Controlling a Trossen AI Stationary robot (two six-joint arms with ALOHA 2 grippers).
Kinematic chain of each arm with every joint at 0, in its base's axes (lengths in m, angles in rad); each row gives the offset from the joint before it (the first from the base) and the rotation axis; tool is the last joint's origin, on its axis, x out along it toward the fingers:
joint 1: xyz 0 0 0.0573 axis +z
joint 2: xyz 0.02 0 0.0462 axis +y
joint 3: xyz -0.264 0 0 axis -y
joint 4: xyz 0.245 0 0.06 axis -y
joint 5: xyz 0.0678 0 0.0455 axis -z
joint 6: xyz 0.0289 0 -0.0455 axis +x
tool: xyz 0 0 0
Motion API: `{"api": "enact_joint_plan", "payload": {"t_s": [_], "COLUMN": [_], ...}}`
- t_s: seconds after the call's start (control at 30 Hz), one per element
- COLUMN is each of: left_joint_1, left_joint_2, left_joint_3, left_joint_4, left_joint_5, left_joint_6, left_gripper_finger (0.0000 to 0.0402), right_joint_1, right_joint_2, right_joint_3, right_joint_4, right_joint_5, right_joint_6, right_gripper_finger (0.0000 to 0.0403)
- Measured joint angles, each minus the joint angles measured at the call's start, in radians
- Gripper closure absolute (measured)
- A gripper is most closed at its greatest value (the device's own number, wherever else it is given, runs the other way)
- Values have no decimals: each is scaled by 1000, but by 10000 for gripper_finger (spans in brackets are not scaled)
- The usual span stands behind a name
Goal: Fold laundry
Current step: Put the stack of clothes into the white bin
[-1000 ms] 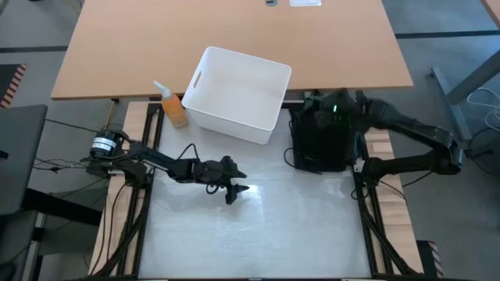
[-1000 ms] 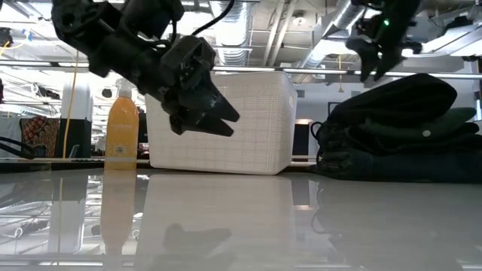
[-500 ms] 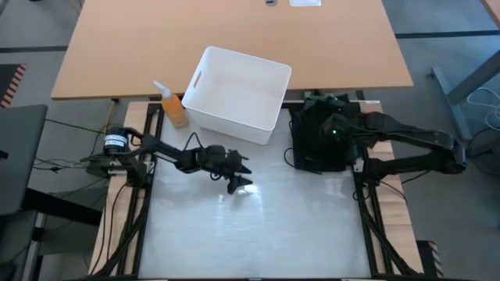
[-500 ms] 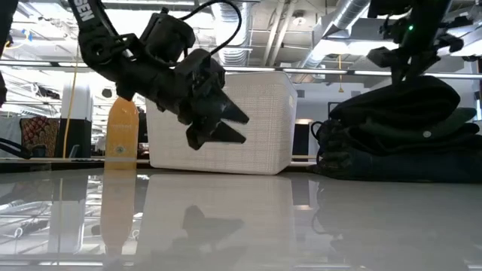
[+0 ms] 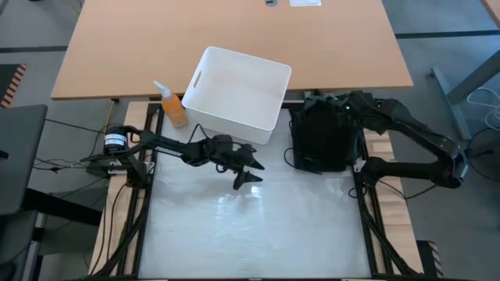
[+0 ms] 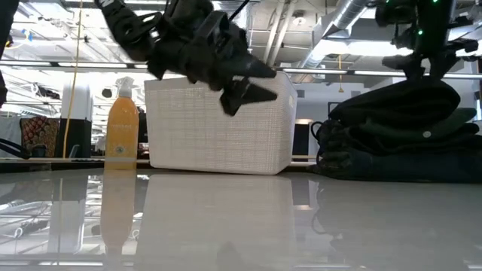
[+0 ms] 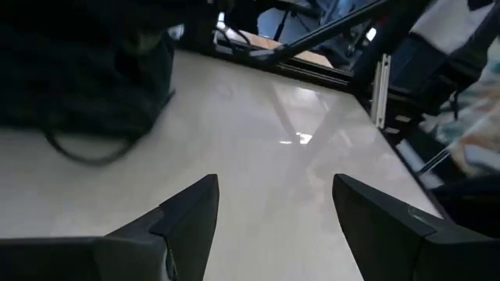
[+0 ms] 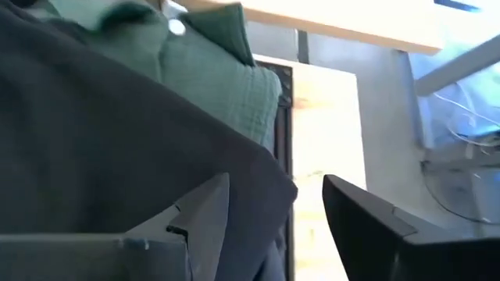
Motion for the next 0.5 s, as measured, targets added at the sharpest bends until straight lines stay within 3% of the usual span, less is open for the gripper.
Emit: {"api": "enact_joint_plan", "payload": {"t_s": [0.17,0.3,0.5], "left_joint_1": [9,9,11], "left_joint_2": [0,-1,-1], "left_joint_3": [163,276,347], "left_joint_4": [-209,-410,-455], "left_joint_5": [-10,-101,-140], "left_joint_6": [142,246,330], "left_gripper_finger": [160,160,160], "right_joint_1": [109,285,400], "right_joint_2": [-90,-138,-108], "right_joint_3": [-2,-65,-242], "right_joint_4": [8,17,58], "right_joint_5": [-34,-56,3], "right_joint_6": [67,172,300], "right_gripper_finger": [175,182,190]}}
